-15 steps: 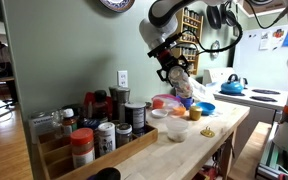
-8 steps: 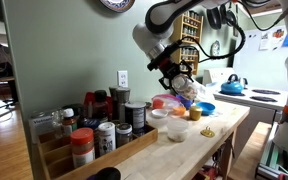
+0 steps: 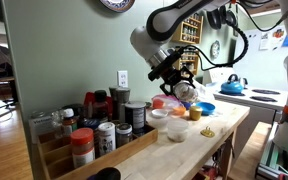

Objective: Transfer the contents of the labeled plastic bottle to the plastic bowl

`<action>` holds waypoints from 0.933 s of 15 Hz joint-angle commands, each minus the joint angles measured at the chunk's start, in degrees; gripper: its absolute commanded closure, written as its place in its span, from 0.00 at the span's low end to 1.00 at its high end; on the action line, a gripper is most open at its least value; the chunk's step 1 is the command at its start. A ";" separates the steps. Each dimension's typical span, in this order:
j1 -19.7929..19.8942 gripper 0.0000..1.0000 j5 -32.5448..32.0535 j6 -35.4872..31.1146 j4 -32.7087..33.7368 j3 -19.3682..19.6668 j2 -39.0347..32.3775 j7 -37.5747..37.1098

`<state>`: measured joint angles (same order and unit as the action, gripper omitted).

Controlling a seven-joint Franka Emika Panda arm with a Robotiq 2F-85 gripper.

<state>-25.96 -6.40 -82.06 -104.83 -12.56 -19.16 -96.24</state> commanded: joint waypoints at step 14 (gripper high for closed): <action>-3.42 0.37 -9.29 -0.26 -0.82 -1.56 -3.89 -8.41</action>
<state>-29.73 -15.57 -82.51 -105.87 -13.69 -22.91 -104.54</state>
